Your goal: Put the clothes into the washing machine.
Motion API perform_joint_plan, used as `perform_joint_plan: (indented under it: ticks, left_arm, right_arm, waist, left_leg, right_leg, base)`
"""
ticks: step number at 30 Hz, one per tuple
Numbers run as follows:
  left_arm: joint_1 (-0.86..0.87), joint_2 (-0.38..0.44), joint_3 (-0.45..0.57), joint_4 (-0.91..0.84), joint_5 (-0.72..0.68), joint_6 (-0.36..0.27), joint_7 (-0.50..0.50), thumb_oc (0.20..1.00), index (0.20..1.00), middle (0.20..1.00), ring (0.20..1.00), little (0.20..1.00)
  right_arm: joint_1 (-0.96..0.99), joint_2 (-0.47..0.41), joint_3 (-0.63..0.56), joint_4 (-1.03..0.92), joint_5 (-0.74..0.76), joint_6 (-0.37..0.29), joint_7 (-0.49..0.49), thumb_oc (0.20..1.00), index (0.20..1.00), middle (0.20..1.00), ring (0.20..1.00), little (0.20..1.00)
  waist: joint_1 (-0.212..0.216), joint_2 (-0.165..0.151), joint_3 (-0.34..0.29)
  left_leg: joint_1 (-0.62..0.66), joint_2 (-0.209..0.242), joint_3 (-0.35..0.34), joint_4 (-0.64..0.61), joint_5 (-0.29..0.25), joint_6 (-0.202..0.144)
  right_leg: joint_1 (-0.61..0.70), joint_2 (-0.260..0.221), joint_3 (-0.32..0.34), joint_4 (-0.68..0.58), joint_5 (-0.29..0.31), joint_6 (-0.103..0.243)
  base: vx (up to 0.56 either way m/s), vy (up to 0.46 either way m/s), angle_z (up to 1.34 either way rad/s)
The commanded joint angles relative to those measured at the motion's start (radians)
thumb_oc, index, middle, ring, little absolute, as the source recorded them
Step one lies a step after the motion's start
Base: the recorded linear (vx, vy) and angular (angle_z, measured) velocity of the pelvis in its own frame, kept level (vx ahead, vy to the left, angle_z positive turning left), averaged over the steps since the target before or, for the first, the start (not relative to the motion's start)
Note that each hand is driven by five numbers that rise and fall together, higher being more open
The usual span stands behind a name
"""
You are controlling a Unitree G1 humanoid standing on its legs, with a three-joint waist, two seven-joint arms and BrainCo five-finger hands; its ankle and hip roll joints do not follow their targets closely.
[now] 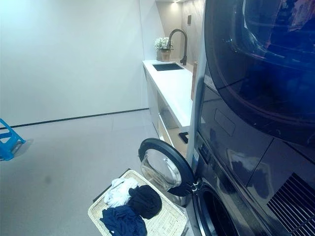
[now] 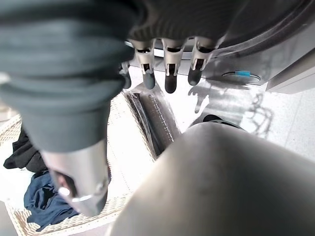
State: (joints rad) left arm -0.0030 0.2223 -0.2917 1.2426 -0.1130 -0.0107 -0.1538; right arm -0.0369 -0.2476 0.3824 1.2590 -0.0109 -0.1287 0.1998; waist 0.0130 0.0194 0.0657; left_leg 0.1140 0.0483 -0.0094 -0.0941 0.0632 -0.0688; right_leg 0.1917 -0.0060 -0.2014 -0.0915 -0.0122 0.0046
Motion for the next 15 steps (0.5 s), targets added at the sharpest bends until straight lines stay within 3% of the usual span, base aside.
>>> perform_joint_plan:
  ticks: [1,15]
  left_arm:
    - [-0.073,-0.048,-0.008,0.065,-0.015,-0.020,0.008,1.000,1.000,1.000,1.000,1.000]
    - [-0.084,-0.048,-0.009,0.065,-0.016,-0.036,0.078,1.000,1.000,1.000,1.000,1.000]
  right_arm:
    - [-0.072,0.057,0.014,0.022,-0.025,0.000,-0.010,1.000,1.000,1.000,1.000,1.000]
    - [-0.072,0.056,0.015,0.024,-0.017,0.001,-0.004,1.000,1.000,1.000,1.000,1.000]
  waist:
    - [0.004,-0.036,0.024]
    - [-0.002,-0.035,0.035]
  left_leg:
    - [0.062,-0.119,0.066,0.007,-0.115,0.088]
    - [0.058,-0.115,0.077,0.007,-0.113,0.091]
  right_leg:
    - [-0.027,-0.023,0.054,0.018,0.024,0.074]
    - [-0.043,-0.028,0.055,0.047,0.013,0.075]
  base:
    - [0.00,0.000,0.00]
    - [0.00,0.001,0.00]
